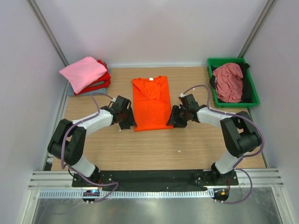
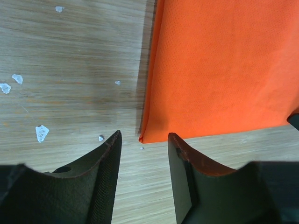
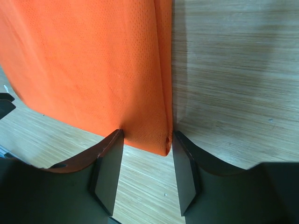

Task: Fold and stack the t-shirts
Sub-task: Fold the tshirt

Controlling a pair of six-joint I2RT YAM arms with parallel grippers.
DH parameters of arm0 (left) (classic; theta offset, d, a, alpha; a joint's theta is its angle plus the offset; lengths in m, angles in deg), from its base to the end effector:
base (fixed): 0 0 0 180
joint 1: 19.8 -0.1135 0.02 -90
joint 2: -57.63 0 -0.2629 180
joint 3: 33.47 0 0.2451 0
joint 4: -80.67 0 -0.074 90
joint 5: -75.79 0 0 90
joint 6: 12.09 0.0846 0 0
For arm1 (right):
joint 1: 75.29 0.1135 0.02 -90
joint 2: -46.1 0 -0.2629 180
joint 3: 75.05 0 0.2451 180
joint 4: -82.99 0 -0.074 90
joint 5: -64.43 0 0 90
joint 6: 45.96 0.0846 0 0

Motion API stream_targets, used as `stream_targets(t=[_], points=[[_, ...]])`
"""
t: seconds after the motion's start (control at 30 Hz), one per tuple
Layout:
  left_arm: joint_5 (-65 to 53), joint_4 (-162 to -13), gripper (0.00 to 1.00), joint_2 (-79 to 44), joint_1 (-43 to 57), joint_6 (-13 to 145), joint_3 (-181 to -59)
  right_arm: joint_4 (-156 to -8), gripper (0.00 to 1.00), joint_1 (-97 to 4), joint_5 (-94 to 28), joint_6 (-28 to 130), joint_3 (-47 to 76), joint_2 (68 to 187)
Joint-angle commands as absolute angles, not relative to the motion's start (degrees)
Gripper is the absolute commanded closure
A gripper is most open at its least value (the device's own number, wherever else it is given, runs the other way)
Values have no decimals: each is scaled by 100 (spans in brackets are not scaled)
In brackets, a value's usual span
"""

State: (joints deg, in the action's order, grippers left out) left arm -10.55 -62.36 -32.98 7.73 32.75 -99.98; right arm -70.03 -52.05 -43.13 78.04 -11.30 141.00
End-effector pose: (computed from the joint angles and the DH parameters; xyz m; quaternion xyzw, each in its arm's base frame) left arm 0.2841 -0.1542 0.1376 -0.1404 0.9576 -0.1729 0.1828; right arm 0.2967 0.1552 0.1173 0.0474 0.9500 0.2588 0.1679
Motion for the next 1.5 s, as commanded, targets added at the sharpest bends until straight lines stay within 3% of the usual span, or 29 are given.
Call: stream_targets(t=[0.0,0.4,0.6,0.77,0.93,1.27,1.47], points=[[-938,-6635,55,-3272,798,3133,-9757,-7168,50,-5218,-4253,7805,-1245,14199],[-823,-7180,62,-3518,894,3019,-9369,-7107,62,-5253,-4245,7726,-1298,14164],[-850,-7233,78,-3553,921,3019,-9352,-7115,73,-5262,-4262,7735,-1316,14164],[-850,-7233,100,-3527,947,3019,-9352,-7203,90,-5262,-4359,7770,-1369,14156],[-911,-6997,100,-3281,1131,2940,-9396,-7063,98,-5262,-4341,7814,-1430,13848],[-1569,-5793,100,-1859,2097,2290,-9185,-5808,99,-4946,-3929,8165,-1869,11795],[-2027,-4853,100,-796,2783,1772,-9176,-5017,99,-4050,-3419,8876,-2080,10597]])
